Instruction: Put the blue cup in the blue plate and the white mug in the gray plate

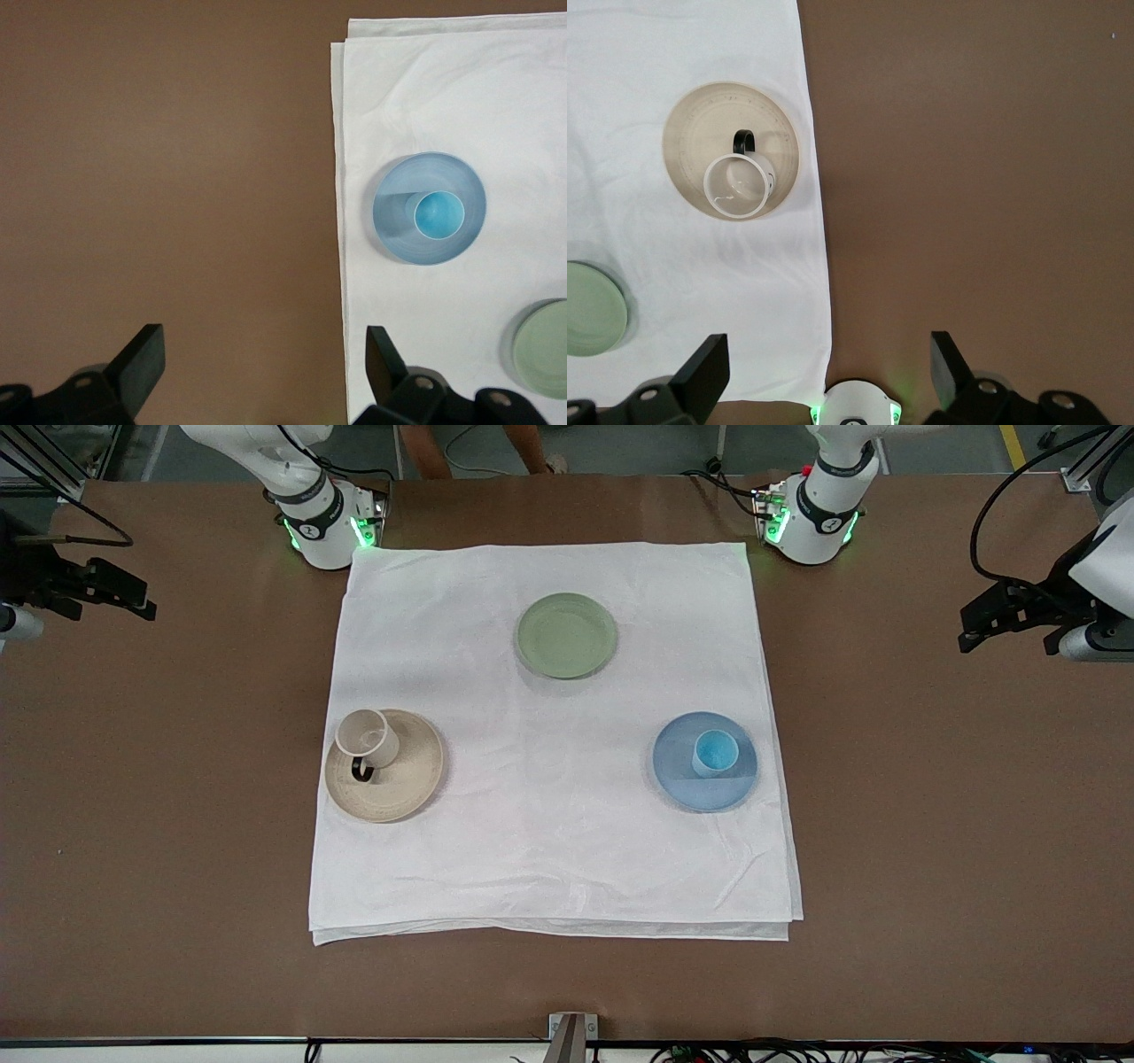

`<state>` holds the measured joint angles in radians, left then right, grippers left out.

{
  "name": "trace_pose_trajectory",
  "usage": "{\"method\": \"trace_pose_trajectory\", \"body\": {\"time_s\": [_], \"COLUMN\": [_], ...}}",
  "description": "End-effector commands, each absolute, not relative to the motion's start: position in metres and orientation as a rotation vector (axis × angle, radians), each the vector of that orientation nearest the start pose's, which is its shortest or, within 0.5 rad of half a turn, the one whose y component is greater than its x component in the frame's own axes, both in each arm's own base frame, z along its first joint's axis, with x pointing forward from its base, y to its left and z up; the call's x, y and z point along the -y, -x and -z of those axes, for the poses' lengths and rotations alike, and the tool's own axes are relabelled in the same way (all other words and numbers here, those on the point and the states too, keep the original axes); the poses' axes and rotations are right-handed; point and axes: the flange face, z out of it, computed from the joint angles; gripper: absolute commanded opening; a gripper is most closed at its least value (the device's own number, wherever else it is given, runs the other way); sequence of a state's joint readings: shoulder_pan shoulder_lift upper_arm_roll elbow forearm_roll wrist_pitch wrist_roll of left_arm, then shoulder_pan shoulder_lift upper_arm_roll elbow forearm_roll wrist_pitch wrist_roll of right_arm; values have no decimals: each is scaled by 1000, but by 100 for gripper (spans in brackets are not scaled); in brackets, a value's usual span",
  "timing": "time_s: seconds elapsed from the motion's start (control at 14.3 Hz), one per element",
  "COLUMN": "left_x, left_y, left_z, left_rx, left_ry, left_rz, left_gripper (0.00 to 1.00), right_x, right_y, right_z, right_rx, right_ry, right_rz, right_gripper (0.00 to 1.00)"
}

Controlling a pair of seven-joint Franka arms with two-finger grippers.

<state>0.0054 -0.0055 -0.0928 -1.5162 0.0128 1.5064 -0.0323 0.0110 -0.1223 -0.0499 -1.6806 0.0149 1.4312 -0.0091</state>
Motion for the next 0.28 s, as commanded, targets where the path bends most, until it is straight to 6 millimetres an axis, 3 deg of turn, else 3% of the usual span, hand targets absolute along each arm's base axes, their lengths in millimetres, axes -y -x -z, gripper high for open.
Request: {"method": "trace_pose_trajectory", "body": {"time_s": [0.0, 0.21], "left_x": [45, 45], "left_y": [-540, -539], "left_z": [-654, -654], "left_rx": [-93, -91], "left_ry": [3132, 3132], "left_rz": [-7, -11], "left_gripper": [100, 100], "right_x": [23, 23], "right_y": [-493, -495], "right_z": [-635, -637], "right_rx": [-37, -37], "right_ry": [3124, 3125], "right_rz": [-122, -91], "right_gripper": [100, 100]}}
